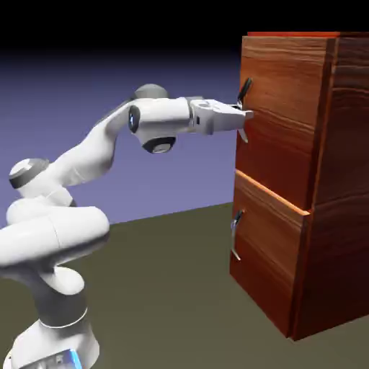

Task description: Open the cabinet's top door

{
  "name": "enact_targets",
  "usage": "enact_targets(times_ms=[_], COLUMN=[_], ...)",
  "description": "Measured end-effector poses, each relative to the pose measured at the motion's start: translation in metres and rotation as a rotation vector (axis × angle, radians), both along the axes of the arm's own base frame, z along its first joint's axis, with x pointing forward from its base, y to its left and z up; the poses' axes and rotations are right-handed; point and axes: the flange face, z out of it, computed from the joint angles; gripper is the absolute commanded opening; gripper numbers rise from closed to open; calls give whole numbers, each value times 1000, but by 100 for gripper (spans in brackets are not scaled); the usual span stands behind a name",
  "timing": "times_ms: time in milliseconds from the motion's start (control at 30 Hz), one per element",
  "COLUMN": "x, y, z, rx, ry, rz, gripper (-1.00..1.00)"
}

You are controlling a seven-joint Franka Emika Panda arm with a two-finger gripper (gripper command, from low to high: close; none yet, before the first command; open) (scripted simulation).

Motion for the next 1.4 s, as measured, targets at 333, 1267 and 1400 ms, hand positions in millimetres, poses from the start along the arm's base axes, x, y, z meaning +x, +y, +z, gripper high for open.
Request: enact_targets(times_ms=[333,1267,1400], x=[-59,-133,-136], y=[-47,-198,-226], z=[0,0,0], rx=[0,0,0], ry=[0,1,0], rz=[266,871,971], gripper=[-100,-100,-100])
